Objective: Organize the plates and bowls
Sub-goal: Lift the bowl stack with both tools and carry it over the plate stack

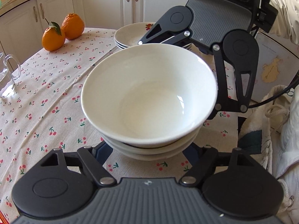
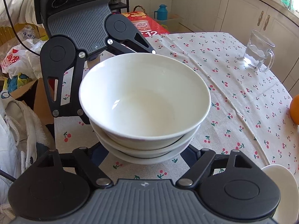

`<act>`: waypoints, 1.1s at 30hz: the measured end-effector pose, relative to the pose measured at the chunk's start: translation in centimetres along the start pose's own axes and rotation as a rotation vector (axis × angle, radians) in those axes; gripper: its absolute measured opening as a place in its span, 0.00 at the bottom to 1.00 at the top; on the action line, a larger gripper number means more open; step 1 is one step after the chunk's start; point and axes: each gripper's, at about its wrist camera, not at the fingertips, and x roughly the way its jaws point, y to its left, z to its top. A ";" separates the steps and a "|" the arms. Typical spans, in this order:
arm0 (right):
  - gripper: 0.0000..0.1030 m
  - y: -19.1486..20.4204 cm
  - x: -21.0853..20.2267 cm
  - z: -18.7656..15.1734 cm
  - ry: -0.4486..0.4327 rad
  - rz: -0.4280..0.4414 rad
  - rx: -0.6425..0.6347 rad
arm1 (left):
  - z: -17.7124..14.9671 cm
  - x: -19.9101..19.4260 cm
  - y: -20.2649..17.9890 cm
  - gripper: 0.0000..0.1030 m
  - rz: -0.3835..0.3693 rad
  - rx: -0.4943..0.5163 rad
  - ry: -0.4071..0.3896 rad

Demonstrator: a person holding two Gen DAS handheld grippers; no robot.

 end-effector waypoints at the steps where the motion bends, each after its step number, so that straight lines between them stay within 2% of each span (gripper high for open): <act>1: 0.83 0.0 0.0 0.0 0.000 -0.002 -0.003 | 0.0 0.0 0.0 0.77 0.001 0.000 0.001; 7: 0.83 0.1 -0.5 -0.1 -0.004 -0.002 -0.002 | 0.6 -0.1 -0.2 0.77 0.001 -0.010 0.003; 14: 0.83 -0.5 -2.5 -0.4 -0.019 -0.010 -0.001 | 2.8 -0.2 -0.7 0.77 0.004 0.015 0.003; 20: 0.83 -2.0 -5.3 -1.5 -0.039 -0.023 0.024 | 6.3 0.3 -1.0 0.77 -0.001 0.050 -0.004; 28: 0.83 -4.5 -9.1 -4.1 -0.047 -0.102 0.062 | 11.8 2.6 -1.4 0.77 -0.005 0.154 -0.019; 33: 0.83 -6.4 -11.1 -6.0 -0.044 -0.158 0.089 | 14.8 5.0 -1.0 0.77 -0.032 0.193 -0.026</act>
